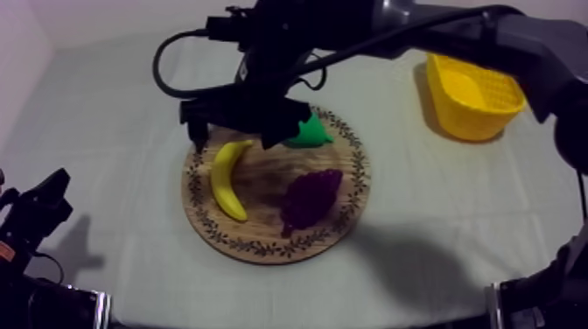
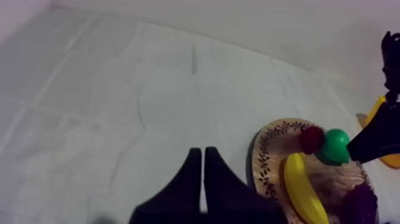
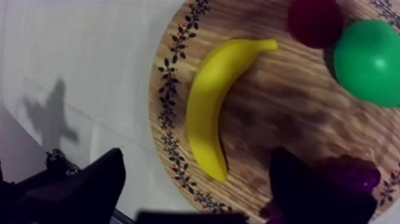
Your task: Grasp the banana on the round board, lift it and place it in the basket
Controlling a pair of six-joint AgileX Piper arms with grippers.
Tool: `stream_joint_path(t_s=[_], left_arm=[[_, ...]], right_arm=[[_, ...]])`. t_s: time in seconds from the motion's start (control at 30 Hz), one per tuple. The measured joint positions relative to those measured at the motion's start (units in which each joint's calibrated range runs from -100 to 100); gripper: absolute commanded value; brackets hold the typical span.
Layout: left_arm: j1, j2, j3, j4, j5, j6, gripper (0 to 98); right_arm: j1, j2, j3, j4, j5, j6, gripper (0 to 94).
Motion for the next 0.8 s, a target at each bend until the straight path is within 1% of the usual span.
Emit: stream_joint_path(t_s=[0.07, 0.23, 0.43, 0.57, 0.67, 0.8], left_arm=[[0.0, 0.0, 0.0, 0.00, 0.0, 0.0, 0.1], [0.0, 0.0, 0.0, 0.00, 0.0, 0.0, 0.1], [0.0, 0.0, 0.0, 0.00, 0.0, 0.0, 0.1], [0.0, 0.0, 0.0, 0.00, 0.0, 0.0, 0.1], [0.0, 0.0, 0.0, 0.00, 0.0, 0.0, 0.1], [0.0, 0.0, 0.0, 0.00, 0.0, 0.0, 0.1]], right_arm=[[-0.1, 2.1, -2.1, -0.1, 1.6, 0.6, 84.2], [0.0, 7.3, -7.2, -1.0, 4.1, 0.8, 84.3], [0.3, 13.3, -13.2, -1.4, 7.3, 0.8, 85.5], [0.4, 17.4, -17.7, -2.1, 10.8, 0.6, 85.7], [0.6, 19.8, -20.3, -2.3, 12.1, 0.5, 83.2], [0.6, 20.9, -20.8, -2.6, 12.3, 0.5, 77.0]])
